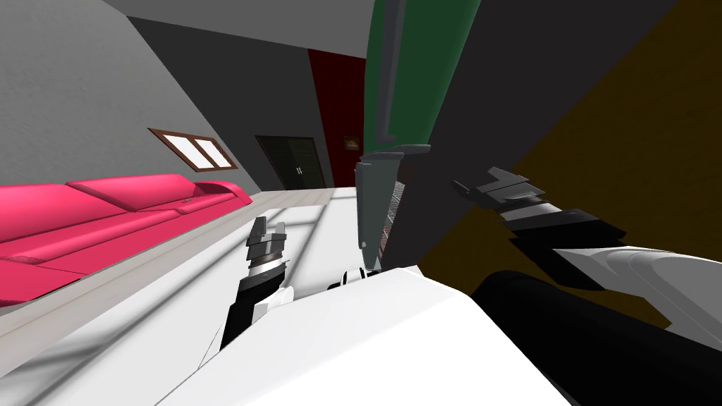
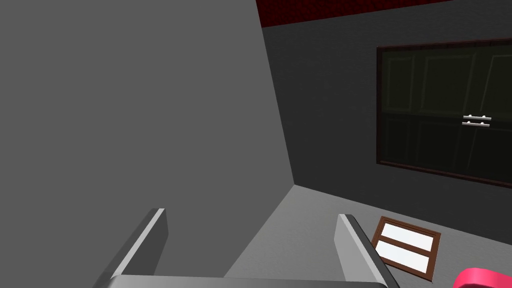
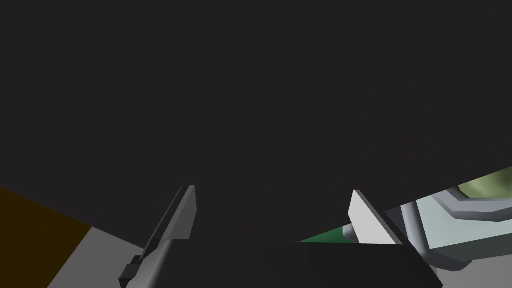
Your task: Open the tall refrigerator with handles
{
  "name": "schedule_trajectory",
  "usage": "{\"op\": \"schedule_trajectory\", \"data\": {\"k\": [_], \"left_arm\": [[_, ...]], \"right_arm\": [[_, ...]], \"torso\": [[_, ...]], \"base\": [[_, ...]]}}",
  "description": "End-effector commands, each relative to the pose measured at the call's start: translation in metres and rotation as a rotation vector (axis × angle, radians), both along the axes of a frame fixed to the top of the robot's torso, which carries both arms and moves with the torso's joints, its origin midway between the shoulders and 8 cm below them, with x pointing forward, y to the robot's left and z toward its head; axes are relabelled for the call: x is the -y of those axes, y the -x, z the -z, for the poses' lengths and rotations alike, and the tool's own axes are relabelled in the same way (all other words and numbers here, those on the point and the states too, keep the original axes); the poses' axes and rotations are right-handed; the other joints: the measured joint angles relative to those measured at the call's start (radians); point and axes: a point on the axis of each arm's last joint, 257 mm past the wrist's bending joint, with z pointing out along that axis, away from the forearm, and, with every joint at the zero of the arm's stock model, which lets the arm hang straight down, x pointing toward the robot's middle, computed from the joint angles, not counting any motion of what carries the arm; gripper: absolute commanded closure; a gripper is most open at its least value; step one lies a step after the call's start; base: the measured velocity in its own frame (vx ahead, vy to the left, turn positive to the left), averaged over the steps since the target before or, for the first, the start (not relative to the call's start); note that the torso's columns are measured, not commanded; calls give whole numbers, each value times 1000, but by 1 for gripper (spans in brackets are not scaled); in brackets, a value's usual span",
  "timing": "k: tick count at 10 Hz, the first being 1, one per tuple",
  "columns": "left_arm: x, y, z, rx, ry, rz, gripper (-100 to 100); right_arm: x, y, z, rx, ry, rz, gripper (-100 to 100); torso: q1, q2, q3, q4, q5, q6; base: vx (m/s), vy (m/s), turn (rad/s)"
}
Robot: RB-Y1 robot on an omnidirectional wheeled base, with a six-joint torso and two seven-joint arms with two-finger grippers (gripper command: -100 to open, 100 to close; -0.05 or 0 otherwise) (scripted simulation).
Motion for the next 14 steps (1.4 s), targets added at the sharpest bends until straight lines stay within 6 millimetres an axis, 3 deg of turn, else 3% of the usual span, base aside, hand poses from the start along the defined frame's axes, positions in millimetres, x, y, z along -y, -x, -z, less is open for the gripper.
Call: {"op": "schedule_trajectory", "data": {"k": [1,3,6,14], "left_arm": [[0,0,0,0,0,0,0],[0,0,0,0,0,0,0],[0,0,0,0,0,0,0],[0,0,0,0,0,0,0]], "right_arm": [[0,0,0,0,0,0,-100],[0,0,0,0,0,0,-100],[-4,6,-20,1,110,45,-100],[-6,9,-28,2,153,62,-100]], "torso": [[0,0,0,0,0,0],[-1,0,0,0,0,0],[1,-1,-1,0,0,0],[1,-1,-1,0,0,0]], "base": [[-3,-4,12],[-2,-3,8],[18,31,-67],[1,14,4]]}}
